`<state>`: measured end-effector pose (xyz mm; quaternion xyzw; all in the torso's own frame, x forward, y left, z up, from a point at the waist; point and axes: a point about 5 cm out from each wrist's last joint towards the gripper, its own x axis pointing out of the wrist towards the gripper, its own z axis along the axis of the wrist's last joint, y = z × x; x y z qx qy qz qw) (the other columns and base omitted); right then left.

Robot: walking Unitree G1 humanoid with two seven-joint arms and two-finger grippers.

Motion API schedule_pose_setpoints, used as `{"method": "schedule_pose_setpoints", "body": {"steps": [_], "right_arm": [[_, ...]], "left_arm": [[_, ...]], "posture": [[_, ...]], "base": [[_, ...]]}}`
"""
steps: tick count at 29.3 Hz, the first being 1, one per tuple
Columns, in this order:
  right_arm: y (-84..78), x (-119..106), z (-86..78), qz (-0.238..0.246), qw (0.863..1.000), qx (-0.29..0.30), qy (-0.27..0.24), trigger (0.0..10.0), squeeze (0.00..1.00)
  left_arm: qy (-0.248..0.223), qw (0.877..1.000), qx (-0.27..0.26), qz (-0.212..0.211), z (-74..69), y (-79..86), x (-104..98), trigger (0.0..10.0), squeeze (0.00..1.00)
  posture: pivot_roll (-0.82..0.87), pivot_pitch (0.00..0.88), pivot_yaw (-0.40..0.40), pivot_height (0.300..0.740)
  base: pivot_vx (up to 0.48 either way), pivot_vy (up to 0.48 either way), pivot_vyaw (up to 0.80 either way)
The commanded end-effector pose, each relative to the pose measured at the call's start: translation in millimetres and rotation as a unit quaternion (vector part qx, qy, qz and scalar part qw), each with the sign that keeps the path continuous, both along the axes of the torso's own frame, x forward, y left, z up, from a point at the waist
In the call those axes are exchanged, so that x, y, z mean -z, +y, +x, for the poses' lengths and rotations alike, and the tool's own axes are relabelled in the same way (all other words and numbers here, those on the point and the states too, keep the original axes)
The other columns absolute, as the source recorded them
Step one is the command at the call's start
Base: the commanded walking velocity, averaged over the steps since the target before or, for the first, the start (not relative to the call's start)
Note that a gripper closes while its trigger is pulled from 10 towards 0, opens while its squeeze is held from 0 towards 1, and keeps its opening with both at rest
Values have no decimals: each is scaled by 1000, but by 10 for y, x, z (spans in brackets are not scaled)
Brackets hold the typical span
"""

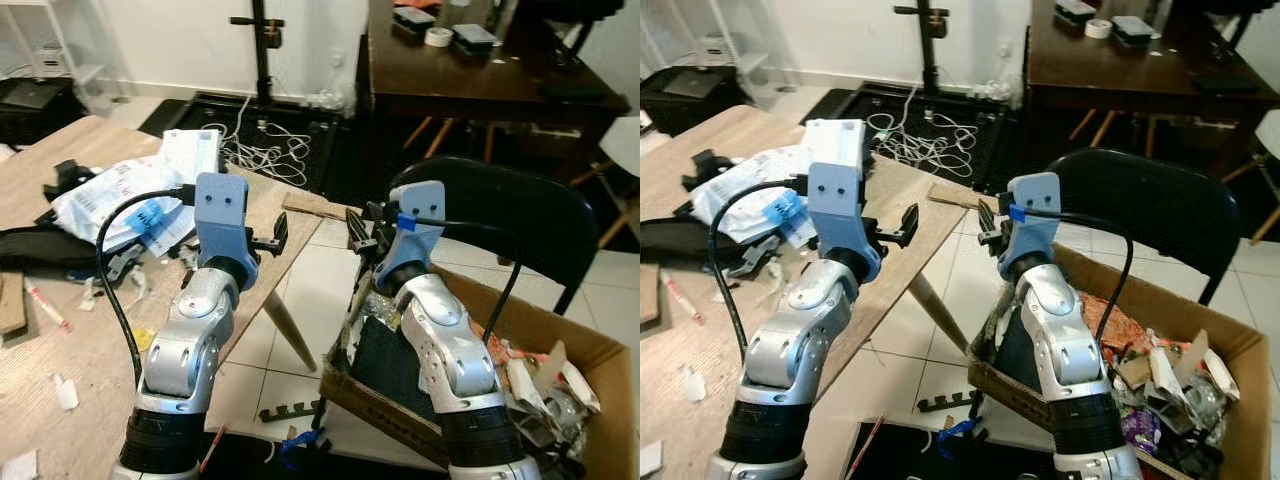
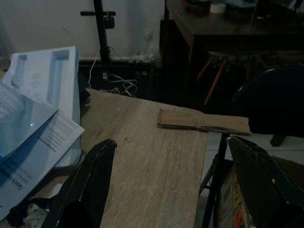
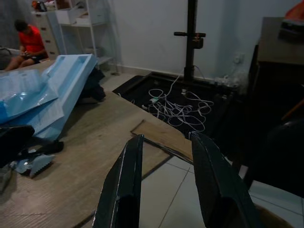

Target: Picking trash to rubbish bin

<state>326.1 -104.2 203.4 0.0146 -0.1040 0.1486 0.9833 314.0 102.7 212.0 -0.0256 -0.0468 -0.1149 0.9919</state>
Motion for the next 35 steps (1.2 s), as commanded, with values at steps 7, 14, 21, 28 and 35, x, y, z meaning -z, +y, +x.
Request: {"method": "schedule_pose_setpoints", "body": {"steps": [7,14,21,28,35], "right_arm": [[7,-41,-11,4,1000,2,-3,10000,0],[-6,-19,-9,7,1000,7,3,10000,0],[-15,8,-13,8,1000,10,10,10000,0],[-17,16,-17,10,1000,11,12,10000,0],[-30,29,-21,11,1000,14,14,10000,0]], "left_arm": [[2,1000,8,0,-18,-31,5,10000,0],[4,1000,7,2,-20,-26,21,10000,0],[8,1000,10,5,-27,-29,32,10000,0],[10,1000,13,8,-30,-39,37,10000,0],[13,1000,20,11,-37,-60,48,10000,0]], "posture": [[66,81,-13,740],[66,81,-13,740],[68,89,-11,740],[69,90,-9,740],[68,94,-2,740]], "base": [[0,0,800],[0,0,800],[0,0,800],[0,0,800],[0,0,800]]}}
